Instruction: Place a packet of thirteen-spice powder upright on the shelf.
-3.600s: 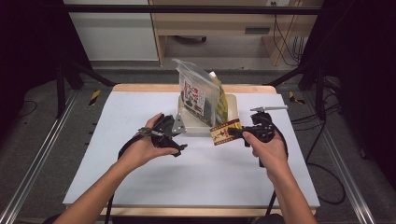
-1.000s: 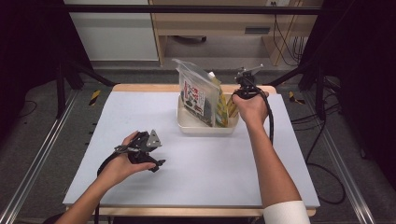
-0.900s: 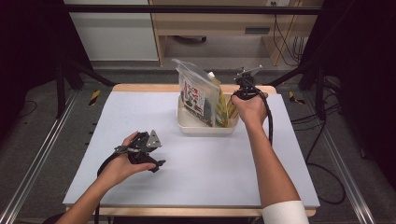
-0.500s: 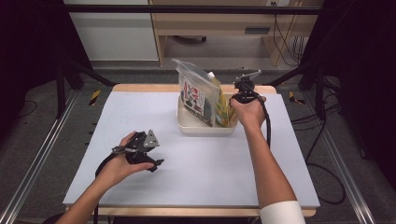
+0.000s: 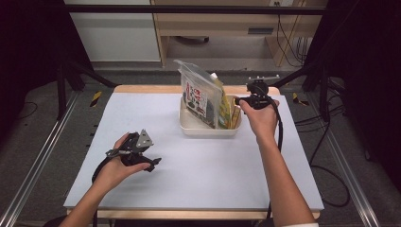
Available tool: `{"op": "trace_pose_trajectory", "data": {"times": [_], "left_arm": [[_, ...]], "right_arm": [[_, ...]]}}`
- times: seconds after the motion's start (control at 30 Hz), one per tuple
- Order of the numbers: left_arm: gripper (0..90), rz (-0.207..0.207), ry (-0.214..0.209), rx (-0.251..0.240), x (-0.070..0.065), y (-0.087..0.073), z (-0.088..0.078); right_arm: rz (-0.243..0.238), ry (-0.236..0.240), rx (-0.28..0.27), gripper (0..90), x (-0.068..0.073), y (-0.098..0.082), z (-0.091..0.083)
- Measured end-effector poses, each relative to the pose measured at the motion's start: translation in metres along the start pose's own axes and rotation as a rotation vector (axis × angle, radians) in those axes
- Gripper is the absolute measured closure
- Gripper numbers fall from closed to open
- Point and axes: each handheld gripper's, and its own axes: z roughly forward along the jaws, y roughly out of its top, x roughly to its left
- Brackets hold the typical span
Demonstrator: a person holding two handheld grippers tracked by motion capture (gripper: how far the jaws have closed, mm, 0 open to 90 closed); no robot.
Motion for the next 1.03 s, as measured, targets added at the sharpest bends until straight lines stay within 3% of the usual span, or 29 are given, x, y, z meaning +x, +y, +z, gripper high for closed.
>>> {"op": "trace_pose_trajectory", "data": {"times": [0.07, 0.23, 0.5, 0.63, 0.73, 0.93, 1.03], "left_arm": [[7.4, -0.020, 0.016, -0.009, 0.005, -0.004, 0.000], [6.4, -0.089, 0.043, -0.033, 0.019, -0.016, -0.002], [5.8, -0.167, 0.071, -0.077, 0.037, -0.035, -0.009], [5.3, -0.174, 0.096, -0.067, 0.042, -0.043, -0.009], [5.2, -0.189, 0.113, -0.068, 0.046, -0.047, -0.008], [5.0, -0.214, 0.141, -0.057, 0.051, -0.057, -0.005], [5.1, -0.231, 0.161, -0.051, 0.054, -0.060, -0.003]], "right_arm": [[-0.035, 0.005, -0.043, 48.9, -0.002, -0.009, -0.009], [-0.070, 0.025, -0.132, 47.0, -0.007, -0.036, -0.026], [-0.114, 0.022, -0.219, 28.7, -0.012, -0.083, -0.035], [-0.133, 0.003, -0.230, 20.2, -0.017, -0.106, -0.030], [-0.138, 0.011, -0.199, 16.0, -0.021, -0.121, -0.024], [-0.132, -0.029, -0.168, 14.2, -0.028, -0.140, -0.019], [-0.161, -0.030, -0.167, 12.8, -0.029, -0.146, -0.019]]}}
